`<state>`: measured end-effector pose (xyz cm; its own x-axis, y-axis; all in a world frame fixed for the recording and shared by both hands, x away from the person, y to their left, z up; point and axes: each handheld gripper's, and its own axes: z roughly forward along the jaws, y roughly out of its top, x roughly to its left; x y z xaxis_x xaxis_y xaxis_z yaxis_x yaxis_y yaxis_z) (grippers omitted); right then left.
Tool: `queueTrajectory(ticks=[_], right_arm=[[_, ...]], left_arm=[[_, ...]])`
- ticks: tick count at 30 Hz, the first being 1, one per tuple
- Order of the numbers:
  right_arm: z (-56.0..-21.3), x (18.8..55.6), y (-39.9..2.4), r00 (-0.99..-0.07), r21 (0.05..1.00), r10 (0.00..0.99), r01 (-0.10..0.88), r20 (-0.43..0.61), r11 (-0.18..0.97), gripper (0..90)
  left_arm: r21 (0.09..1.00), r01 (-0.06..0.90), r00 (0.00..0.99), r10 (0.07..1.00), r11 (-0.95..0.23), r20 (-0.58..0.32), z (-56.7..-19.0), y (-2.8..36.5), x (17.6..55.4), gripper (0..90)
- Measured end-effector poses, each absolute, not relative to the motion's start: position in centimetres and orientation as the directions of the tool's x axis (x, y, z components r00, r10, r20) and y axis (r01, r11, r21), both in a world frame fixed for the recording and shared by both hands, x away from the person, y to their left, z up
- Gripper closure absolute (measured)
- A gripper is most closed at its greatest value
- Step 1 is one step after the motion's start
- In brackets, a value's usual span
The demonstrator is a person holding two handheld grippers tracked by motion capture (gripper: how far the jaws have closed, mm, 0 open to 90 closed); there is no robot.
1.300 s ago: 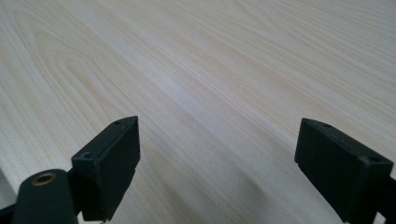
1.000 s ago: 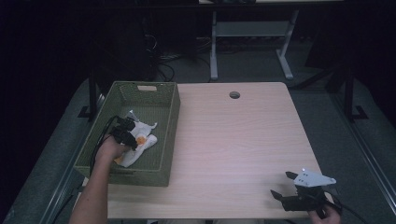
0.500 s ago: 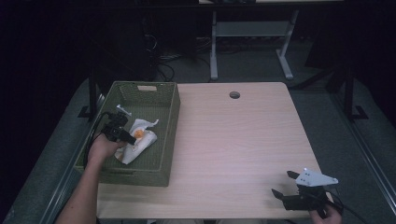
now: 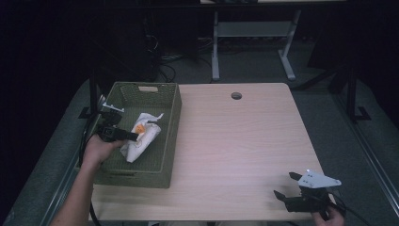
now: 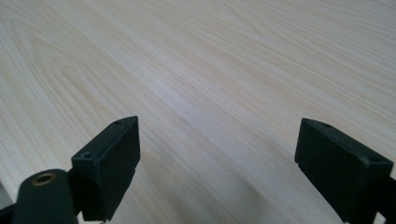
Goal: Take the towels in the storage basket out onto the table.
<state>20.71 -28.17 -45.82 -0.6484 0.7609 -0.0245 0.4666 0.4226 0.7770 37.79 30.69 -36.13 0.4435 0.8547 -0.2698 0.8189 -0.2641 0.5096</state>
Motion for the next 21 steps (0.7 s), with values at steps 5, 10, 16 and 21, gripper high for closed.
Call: queueTrajectory(ticks=[5,10,16,21], right_arm=[[-45.8,20.8,-28.2,-0.644,0.778,0.764,0.469,-0.023,0.419,13.9],[-45.7,20.7,-28.2,-0.649,0.779,0.760,0.461,-0.031,0.426,13.9],[-45.8,20.8,-28.2,-0.647,0.780,0.762,0.463,-0.028,0.422,13.9],[-45.7,20.7,-28.1,-0.651,0.779,0.758,0.459,-0.031,0.426,13.9]], left_arm=[[0.535,0.816,0.435,0.842,-0.220,-0.318,-35.9,31.3,37.4,79.1],[0.561,0.811,0.421,0.832,-0.166,-0.362,-35.7,32.2,37.0,79.1],[0.576,0.811,0.406,0.810,-0.106,-0.423,-35.7,33.1,36.7,79.0],[0.589,0.805,0.400,0.792,-0.064,-0.462,-35.7,33.3,36.6,78.8]])
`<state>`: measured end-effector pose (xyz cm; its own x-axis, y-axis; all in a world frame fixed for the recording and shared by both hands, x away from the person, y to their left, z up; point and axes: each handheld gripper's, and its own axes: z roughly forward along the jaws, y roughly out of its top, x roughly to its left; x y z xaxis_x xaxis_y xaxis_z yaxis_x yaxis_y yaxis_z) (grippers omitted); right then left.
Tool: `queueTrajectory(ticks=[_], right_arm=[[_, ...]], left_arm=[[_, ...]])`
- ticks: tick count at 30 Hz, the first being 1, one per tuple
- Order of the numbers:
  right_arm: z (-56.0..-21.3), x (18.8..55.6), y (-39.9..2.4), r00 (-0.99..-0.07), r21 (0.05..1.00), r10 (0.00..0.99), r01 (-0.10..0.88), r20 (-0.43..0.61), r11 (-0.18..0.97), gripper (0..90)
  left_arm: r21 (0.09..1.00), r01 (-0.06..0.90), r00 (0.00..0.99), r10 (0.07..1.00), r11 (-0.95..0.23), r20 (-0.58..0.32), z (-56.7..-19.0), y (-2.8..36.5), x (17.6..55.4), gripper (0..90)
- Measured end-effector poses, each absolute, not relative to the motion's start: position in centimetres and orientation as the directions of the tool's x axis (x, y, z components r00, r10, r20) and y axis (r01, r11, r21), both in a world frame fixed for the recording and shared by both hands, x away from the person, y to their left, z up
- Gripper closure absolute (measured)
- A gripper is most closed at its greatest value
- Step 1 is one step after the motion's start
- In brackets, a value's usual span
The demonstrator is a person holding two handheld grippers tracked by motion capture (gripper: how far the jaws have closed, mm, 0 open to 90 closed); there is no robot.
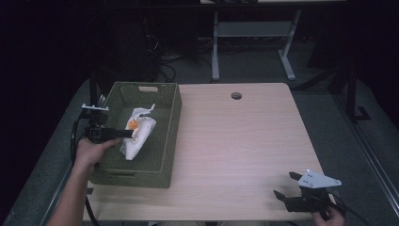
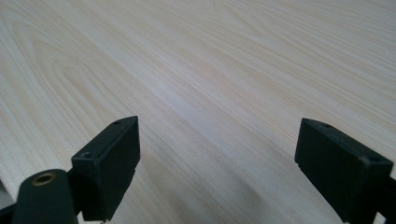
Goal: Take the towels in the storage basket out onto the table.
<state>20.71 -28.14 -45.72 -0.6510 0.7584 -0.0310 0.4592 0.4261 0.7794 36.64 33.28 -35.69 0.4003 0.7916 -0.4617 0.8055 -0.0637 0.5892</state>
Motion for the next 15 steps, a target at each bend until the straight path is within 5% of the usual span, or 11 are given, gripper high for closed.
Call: queueTrajectory(ticks=[15], right_arm=[[-45.6,20.8,-28.3,-0.642,0.785,0.767,0.463,-0.024,0.412,13.8]], left_arm=[[0.610,0.792,0.418,0.711,0.020,-0.566,-34.5,34.0,36.3,78.9]])
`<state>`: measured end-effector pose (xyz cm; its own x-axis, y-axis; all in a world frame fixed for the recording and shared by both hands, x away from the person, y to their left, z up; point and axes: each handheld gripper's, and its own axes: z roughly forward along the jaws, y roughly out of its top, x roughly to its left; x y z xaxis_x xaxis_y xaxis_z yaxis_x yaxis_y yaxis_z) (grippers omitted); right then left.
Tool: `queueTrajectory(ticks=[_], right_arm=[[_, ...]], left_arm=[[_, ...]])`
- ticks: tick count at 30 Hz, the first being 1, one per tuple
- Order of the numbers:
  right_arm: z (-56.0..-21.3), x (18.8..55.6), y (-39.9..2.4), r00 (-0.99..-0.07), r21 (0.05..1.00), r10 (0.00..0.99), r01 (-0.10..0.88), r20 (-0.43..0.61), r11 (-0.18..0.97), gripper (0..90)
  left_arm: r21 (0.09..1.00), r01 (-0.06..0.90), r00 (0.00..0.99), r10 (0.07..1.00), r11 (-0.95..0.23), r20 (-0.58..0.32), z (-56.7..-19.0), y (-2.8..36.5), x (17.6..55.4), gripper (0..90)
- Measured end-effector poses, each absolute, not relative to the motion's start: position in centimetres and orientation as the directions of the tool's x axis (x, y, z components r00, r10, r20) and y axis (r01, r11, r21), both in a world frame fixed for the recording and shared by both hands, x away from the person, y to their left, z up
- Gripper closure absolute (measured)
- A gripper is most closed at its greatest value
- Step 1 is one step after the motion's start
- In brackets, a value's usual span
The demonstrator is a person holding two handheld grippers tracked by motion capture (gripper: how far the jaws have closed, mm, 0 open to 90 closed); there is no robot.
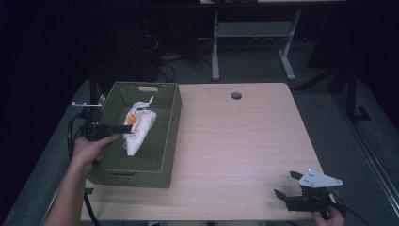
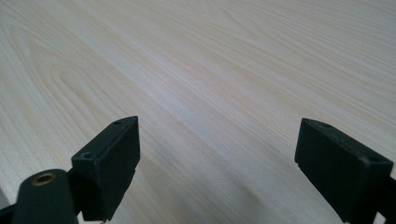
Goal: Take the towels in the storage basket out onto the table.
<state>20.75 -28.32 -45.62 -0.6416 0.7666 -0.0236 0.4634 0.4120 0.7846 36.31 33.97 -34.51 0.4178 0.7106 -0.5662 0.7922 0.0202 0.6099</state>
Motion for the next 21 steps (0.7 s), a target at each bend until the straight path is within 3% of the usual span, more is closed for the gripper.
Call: queueTrajectory(ticks=[21], right_arm=[[-45.5,20.7,-28.6,-0.635,0.795,0.772,0.459,-0.019,0.397,13.9]], left_arm=[[0.638,0.770,0.468,0.655,0.027,-0.593,-32.0,33.0,36.3,78.9]])
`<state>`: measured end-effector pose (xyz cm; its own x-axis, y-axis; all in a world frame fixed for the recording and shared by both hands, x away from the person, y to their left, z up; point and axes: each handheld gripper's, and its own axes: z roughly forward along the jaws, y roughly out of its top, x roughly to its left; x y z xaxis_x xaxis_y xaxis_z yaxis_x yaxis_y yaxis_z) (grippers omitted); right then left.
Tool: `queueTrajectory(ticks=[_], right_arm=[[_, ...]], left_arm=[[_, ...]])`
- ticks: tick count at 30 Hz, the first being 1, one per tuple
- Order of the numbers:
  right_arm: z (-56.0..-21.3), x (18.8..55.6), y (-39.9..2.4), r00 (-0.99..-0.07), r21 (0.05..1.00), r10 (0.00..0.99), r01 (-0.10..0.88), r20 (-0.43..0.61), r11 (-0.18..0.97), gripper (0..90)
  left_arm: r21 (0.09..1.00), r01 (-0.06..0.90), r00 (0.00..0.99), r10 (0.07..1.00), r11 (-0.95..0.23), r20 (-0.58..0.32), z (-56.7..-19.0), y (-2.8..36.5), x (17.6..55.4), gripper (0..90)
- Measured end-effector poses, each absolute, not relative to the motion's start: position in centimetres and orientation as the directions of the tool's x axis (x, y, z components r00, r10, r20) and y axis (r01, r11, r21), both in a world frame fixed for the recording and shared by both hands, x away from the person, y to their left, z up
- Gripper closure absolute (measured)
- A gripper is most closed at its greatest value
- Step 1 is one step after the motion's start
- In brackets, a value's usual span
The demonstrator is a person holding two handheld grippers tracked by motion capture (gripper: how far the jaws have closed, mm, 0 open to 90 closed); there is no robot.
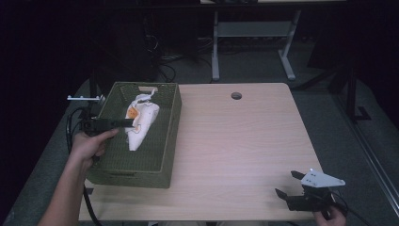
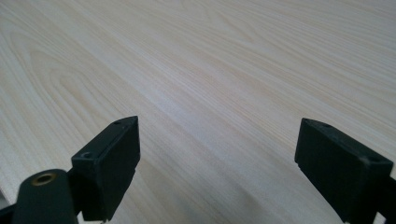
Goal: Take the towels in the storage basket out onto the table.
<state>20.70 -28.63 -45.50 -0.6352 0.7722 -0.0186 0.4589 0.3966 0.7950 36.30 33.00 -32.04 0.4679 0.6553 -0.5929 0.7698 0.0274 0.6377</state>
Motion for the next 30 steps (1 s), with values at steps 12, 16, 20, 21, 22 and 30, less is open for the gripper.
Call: queueTrajectory(ticks=[12,16,20,21,22,30], right_arm=[[-45.5,20.7,-28.5,-0.642,0.794,0.766,0.453,-0.026,0.406,13.9],[-45.4,20.5,-28.6,-0.640,0.797,0.768,0.453,-0.021,0.399,13.9],[-45.4,20.5,-28.6,-0.637,0.797,0.770,0.456,-0.017,0.395,13.9],[-45.4,20.5,-28.6,-0.638,0.798,0.770,0.456,-0.016,0.394,13.9],[-45.4,20.5,-28.6,-0.639,0.799,0.769,0.455,-0.015,0.394,13.8],[-45.3,20.6,-28.6,-0.643,0.803,0.766,0.447,-0.018,0.394,13.9]], left_arm=[[0.654,0.757,0.504,0.634,0.003,-0.586,-30.4,31.5,36.4,78.9],[0.662,0.749,0.517,0.627,-0.003,-0.582,-29.8,30.8,36.3,78.9],[0.674,0.738,0.542,0.614,-0.022,-0.573,-29.1,29.7,36.3,78.9],[0.676,0.736,0.548,0.612,-0.031,-0.570,-29.0,29.3,36.3,78.9],[0.677,0.735,0.554,0.608,-0.037,-0.569,-28.9,28.9,36.4,78.9],[0.676,0.733,0.574,0.602,-0.075,-0.555,-28.4,26.7,36.9,78.9]])
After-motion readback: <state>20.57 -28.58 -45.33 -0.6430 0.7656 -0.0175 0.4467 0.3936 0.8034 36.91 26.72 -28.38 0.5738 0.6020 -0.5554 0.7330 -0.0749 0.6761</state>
